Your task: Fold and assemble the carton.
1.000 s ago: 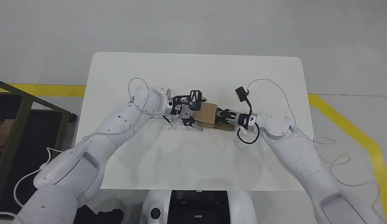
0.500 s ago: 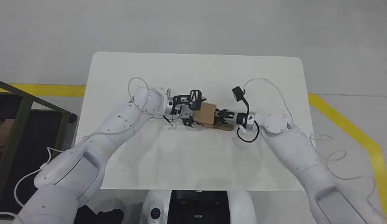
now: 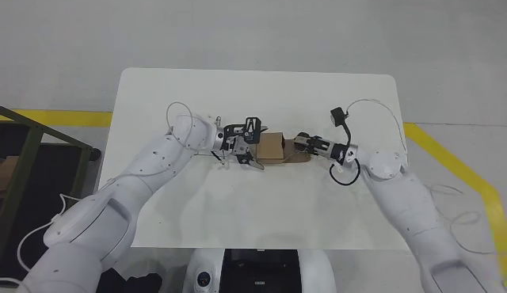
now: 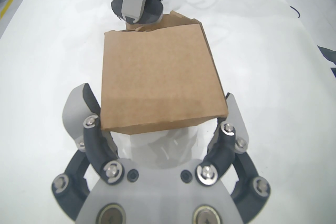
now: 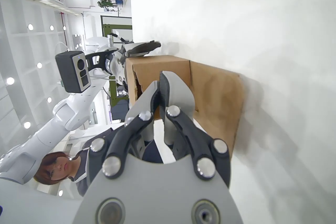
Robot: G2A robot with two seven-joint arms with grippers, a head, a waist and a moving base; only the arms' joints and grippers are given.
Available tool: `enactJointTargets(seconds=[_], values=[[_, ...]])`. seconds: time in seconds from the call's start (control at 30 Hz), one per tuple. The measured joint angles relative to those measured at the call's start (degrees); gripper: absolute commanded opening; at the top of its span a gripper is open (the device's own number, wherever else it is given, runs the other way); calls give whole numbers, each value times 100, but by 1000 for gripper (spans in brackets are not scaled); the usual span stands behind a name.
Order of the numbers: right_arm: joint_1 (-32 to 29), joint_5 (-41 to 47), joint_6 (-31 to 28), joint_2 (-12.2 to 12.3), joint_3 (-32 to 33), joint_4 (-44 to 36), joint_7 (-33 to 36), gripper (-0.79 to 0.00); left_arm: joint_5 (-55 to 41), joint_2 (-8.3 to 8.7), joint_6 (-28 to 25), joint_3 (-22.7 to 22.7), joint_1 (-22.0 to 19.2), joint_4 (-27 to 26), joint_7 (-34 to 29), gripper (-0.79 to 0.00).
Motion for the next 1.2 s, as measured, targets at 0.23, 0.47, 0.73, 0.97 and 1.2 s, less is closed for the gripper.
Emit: enactJointTargets(seconds=[0.23,0.47,0.73,0.97,1.2], values=[[-708,-500,756,248,527,-1026,142,-785,36,16,5,-15,13,0,53,0],[-511,-317,905,112,99,-943,69,-785,54,18,-8,-16,15,-20,57,0],[119,-77,523,-158,-529,-89,12,-785,44,19,-11,-35,5,-28,36,0],[451,16,264,-316,-833,401,129,-785,34,19,-43,-41,4,-26,23,0],[706,131,118,-471,-1109,740,351,-785,56,11,-50,-29,-11,-10,25,0]])
